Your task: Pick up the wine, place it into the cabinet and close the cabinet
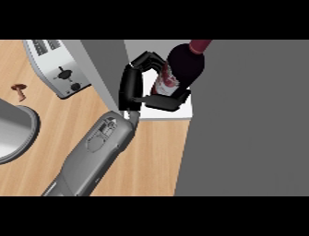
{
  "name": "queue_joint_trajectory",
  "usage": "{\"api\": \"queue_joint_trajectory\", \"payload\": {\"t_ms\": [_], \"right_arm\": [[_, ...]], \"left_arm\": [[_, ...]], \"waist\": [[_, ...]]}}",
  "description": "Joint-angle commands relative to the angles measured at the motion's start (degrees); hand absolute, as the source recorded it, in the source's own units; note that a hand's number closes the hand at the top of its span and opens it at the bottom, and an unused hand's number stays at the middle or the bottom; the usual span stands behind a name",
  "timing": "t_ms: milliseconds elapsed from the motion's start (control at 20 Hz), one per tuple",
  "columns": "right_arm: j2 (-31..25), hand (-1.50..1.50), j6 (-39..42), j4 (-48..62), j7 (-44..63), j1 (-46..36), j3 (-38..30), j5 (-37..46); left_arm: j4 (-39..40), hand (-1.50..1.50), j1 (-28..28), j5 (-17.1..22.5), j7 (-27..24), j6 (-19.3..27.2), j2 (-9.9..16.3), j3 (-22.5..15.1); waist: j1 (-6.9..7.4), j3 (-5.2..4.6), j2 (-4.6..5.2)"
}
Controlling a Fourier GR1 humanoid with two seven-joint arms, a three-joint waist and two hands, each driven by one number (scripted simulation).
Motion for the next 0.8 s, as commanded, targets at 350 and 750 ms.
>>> {"api": "queue_joint_trajectory", "payload": {"t_ms": [350,750], "right_arm": [[-1.21,-1.50,-0.20,-2.68,3.43,-2.81,-3.19,-7.03],[-0.47,-1.50,0.73,-4.02,2.41,-0.79,-2.01,-6.13]], "left_arm": [[11.28,1.50,-2.41,7.81,-6.84,2.57,-0.01,-4.53],[23.31,1.50,-5.25,10.38,-13.64,3.32,-0.01,-5.63]], "waist": [[-0.47,0.00,0.06],[-1.65,-0.01,0.33]]}}
